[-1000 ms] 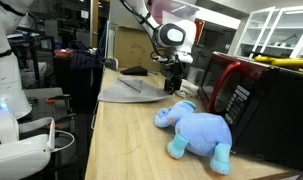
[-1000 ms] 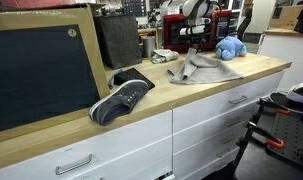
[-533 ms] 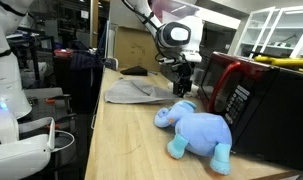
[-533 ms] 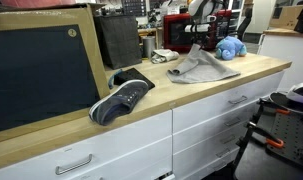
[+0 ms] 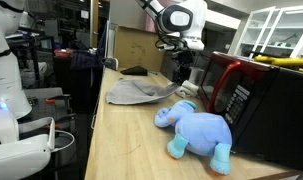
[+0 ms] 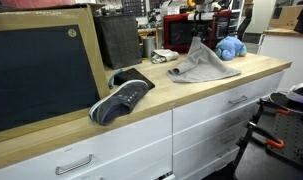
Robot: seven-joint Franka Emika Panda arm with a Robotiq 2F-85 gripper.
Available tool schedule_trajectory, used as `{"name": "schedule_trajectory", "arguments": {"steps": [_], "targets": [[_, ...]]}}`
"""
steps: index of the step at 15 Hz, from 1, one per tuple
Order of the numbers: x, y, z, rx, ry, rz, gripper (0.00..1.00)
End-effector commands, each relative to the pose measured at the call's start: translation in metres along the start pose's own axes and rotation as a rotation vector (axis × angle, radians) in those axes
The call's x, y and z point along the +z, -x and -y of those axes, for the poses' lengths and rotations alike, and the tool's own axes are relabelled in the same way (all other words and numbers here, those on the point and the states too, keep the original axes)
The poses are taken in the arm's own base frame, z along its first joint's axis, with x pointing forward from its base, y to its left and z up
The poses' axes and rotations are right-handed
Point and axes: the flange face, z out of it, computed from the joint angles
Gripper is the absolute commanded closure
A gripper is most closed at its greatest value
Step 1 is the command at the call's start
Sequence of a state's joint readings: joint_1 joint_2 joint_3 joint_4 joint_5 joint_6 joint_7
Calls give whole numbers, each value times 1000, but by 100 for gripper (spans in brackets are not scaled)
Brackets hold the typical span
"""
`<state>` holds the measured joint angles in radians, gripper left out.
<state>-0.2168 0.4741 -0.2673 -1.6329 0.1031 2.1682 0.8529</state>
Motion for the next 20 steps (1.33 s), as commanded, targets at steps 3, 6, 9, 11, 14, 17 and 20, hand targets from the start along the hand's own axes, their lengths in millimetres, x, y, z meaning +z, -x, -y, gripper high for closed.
{"name": "schedule_trajectory", "arguments": {"steps": [3,6,9,11,14,17,20], "targets": [[-40,64,-36,-247,-33,142,100],[-42,73,-67,-420,-29,171,100],[-42,75,-102,-595,-15,200,100],[-39,77,-126,-709,-8,225,100],[-38,80,-160,-846,6,271,100],[-42,90,-185,-952,2,290,100],[-49,108,-203,-1032,-14,291,100]]}}
